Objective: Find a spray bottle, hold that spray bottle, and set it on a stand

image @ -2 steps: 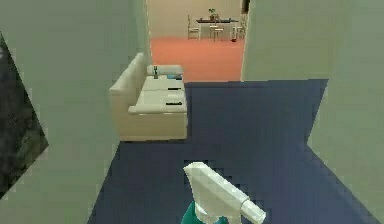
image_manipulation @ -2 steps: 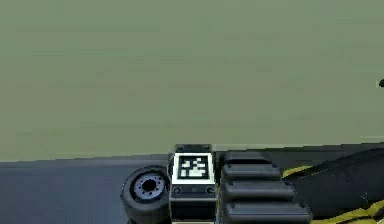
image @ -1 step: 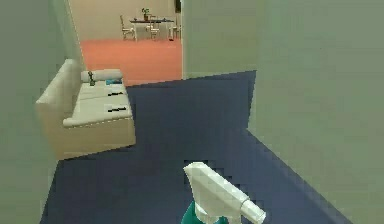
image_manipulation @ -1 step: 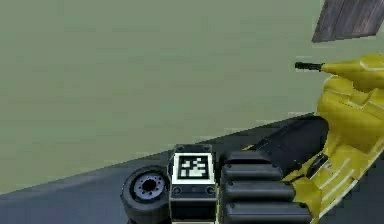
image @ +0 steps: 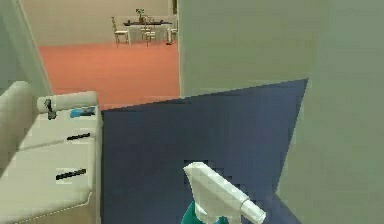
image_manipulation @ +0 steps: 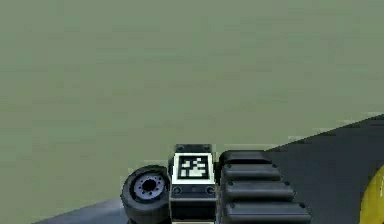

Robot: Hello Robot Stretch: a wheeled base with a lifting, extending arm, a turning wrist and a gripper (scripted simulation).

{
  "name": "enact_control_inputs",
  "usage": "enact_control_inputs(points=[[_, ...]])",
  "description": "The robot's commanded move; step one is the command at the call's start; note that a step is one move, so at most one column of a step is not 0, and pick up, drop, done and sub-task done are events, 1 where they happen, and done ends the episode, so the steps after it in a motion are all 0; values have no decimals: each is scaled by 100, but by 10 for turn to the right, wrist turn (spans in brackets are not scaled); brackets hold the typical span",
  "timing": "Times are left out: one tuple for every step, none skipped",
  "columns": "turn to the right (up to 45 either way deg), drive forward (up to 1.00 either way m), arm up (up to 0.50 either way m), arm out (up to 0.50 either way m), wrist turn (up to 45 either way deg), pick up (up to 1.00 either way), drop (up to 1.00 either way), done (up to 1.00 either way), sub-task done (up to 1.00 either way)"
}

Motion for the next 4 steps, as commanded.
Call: enact_control_inputs(points=[[30,0,0,0,0,0,0,0,0],[0,100,0,0,0,0,0,0,0],[0,30,0,0,0,0,0,0,0],[450,0,0,0,0,0,0,0,0]])
